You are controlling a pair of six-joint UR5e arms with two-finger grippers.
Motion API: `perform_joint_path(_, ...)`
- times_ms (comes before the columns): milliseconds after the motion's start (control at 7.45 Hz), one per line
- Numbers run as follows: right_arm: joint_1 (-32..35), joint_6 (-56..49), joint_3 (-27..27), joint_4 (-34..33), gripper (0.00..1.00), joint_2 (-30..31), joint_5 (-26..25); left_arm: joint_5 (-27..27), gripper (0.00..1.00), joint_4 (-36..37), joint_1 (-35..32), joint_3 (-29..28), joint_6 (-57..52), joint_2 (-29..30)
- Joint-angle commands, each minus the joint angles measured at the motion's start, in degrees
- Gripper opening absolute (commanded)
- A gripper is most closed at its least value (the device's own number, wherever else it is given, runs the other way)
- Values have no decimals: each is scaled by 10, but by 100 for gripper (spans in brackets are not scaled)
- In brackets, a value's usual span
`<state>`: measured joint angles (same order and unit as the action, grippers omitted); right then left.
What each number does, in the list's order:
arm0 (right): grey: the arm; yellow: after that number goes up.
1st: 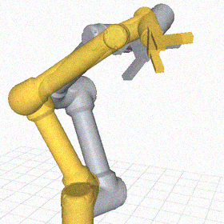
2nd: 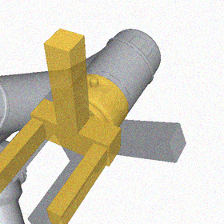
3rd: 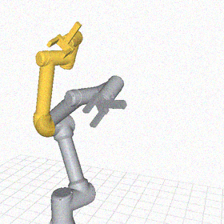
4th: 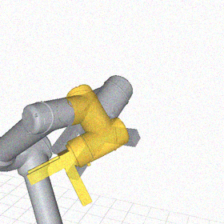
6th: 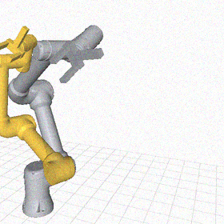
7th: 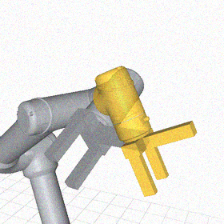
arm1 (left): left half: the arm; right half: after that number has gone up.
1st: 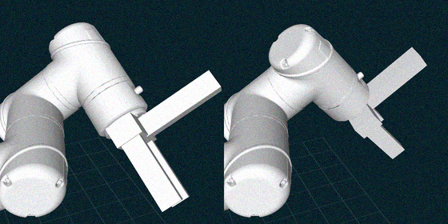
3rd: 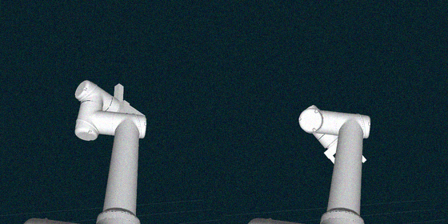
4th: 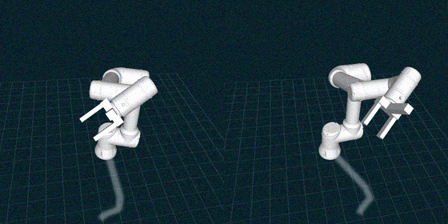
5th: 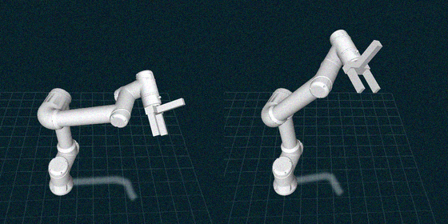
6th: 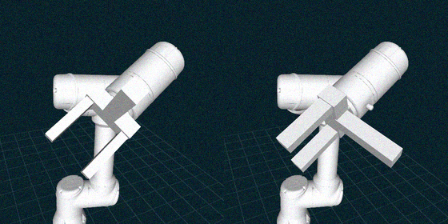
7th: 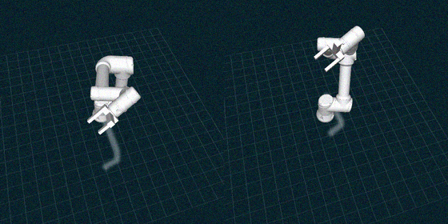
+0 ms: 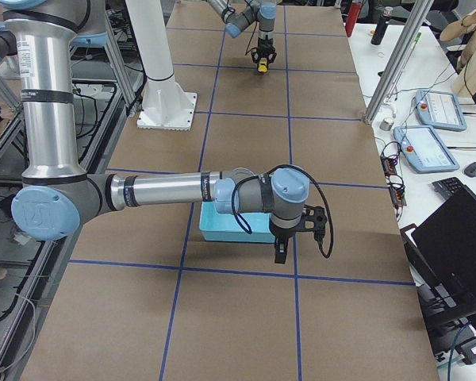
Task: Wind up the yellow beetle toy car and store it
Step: 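Drag the pressed car along the table away from the blue bin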
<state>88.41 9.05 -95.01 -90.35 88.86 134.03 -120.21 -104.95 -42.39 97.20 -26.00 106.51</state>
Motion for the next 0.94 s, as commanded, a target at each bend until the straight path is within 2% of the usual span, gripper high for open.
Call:
perform_joint_path(0, -1, 0, 0, 0, 100, 0, 0, -6, 0, -3, -4, -2, 2, -7)
perform_joint_path(805, -2, 0, 0, 0, 100, -3, 0, -6, 0, -31, -3, -9, 2, -24)
